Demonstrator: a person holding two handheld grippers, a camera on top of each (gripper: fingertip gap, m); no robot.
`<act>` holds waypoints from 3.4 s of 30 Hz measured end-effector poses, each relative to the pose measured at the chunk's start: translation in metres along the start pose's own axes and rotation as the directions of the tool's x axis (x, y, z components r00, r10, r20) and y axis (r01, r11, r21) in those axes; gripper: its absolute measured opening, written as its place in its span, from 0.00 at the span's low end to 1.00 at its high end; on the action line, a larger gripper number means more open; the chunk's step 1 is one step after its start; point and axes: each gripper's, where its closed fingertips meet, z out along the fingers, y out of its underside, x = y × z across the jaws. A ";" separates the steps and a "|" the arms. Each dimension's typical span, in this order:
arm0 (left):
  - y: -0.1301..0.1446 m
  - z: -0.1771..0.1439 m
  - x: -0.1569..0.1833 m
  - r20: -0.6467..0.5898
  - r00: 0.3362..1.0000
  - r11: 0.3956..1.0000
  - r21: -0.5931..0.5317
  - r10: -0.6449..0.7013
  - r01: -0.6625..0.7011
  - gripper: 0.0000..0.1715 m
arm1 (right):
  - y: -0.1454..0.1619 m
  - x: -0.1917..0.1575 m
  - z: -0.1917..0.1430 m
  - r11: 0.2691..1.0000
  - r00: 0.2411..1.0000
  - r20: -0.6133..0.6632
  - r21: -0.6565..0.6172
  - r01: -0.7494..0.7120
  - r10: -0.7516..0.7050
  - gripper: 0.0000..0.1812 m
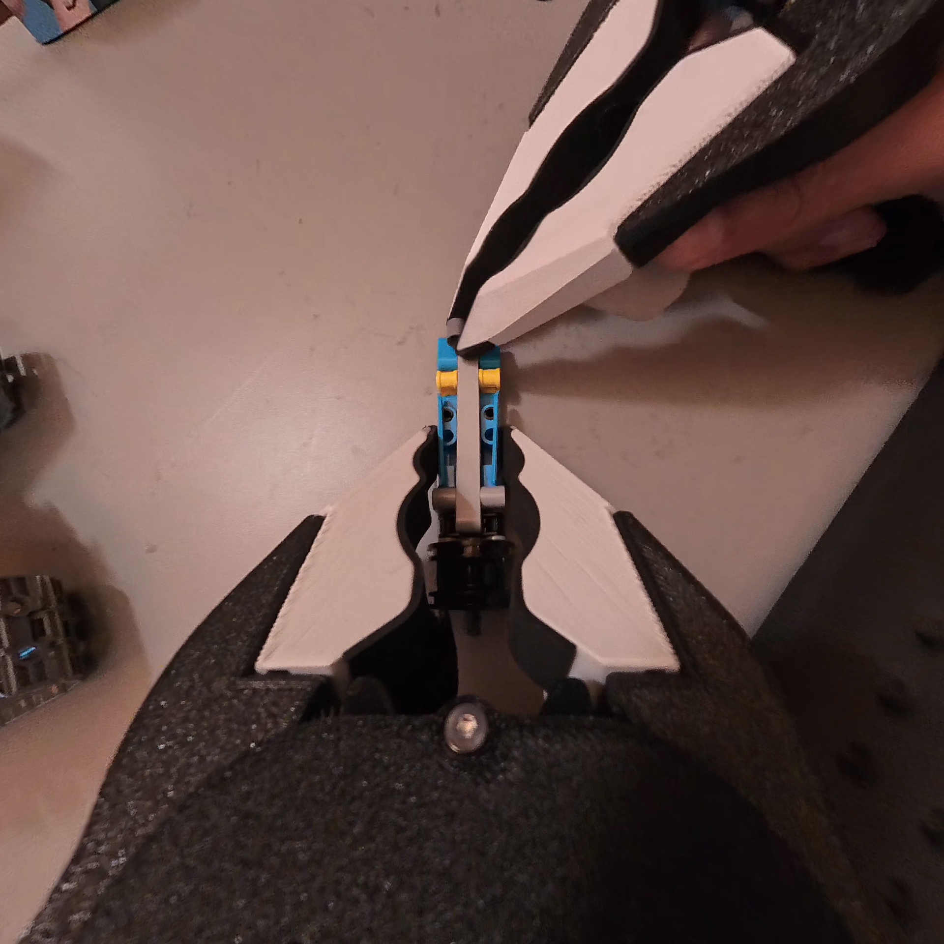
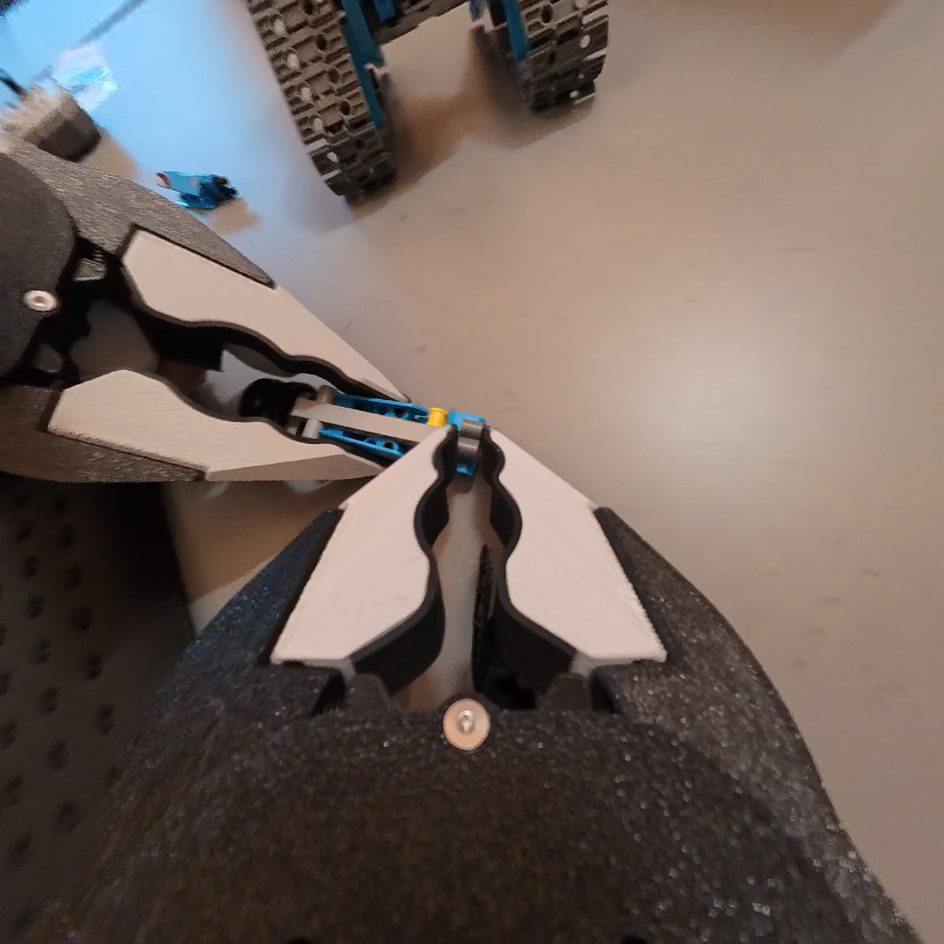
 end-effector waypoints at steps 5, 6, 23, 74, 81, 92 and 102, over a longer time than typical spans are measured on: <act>0.001 -0.001 -0.002 0.029 1.000 1.000 0.013 -0.008 0.007 0.14 | 0.000 0.003 0.002 0.995 0.974 -0.203 -0.017 0.101 -0.102 0.03; 0.001 -0.001 -0.002 0.034 0.999 1.000 0.015 -0.007 0.006 0.14 | 0.000 0.003 0.002 0.994 0.969 -0.221 -0.021 0.109 -0.111 0.03; 0.000 -0.002 -0.007 0.051 0.998 0.999 0.031 -0.033 0.032 0.14 | -0.002 0.007 0.005 0.990 0.955 -0.260 -0.028 0.138 -0.140 0.03; -0.089 -0.163 0.047 -0.991 -0.123 0.634 -0.127 -0.050 0.763 0.13 | -0.086 -0.118 -0.118 0.754 0.795 0.492 0.654 -0.070 -0.354 0.13; -0.086 -0.164 0.065 -0.976 -0.205 0.676 -0.201 -0.075 0.709 0.13 | -0.091 -0.125 -0.138 0.670 0.774 0.466 0.739 -0.073 -0.429 0.09; -0.090 -0.160 0.062 -0.971 -0.225 0.640 -0.227 -0.087 0.734 0.13 | -0.090 -0.117 -0.130 0.719 0.790 0.466 0.693 -0.047 -0.398 0.07; -0.072 -0.086 0.045 -0.704 0.700 0.823 0.325 -0.119 0.467 0.29 | -0.071 -0.088 -0.082 0.884 0.881 0.408 0.468 0.023 -0.238 0.07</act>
